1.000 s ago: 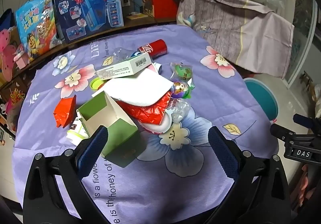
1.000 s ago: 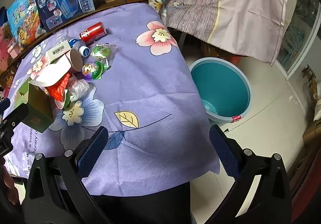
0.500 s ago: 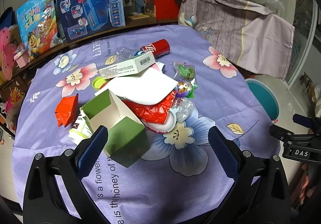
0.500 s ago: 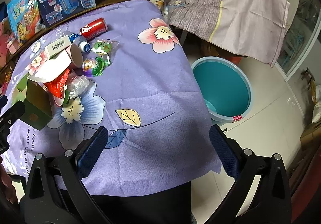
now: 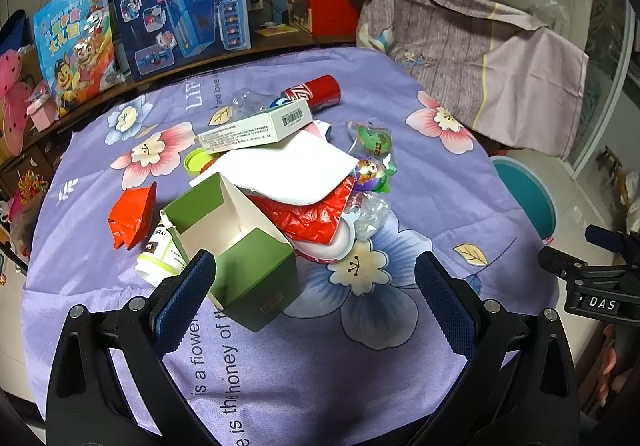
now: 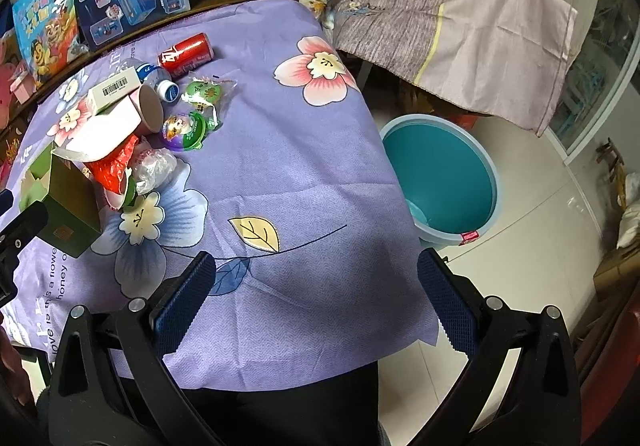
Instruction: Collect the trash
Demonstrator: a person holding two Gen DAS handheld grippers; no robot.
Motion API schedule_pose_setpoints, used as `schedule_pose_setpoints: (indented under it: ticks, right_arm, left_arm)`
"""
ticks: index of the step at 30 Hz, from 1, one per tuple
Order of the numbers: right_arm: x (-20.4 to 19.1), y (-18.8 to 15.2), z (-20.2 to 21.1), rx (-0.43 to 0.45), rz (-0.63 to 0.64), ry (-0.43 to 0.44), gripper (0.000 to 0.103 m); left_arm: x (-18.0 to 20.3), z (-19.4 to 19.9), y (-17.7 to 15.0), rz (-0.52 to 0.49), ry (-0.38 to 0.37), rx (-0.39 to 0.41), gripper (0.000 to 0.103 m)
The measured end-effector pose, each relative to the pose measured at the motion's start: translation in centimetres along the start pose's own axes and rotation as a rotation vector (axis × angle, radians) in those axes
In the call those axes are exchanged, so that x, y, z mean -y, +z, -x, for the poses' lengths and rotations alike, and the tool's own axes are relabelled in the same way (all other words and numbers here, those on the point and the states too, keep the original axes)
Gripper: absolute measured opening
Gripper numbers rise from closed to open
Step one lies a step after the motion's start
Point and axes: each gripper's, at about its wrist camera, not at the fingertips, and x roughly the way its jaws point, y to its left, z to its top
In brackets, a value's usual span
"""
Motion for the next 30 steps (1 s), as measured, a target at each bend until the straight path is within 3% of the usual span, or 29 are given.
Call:
schedule_pose_setpoints:
  ticks: [30]
  right_arm:
    - [-2.2,0.8,1.0,-0.004,0.048,0.011,0.097]
  left_arm:
    - [-0.1,0.5,0.0,-0.002,-0.013,0.011,0.100]
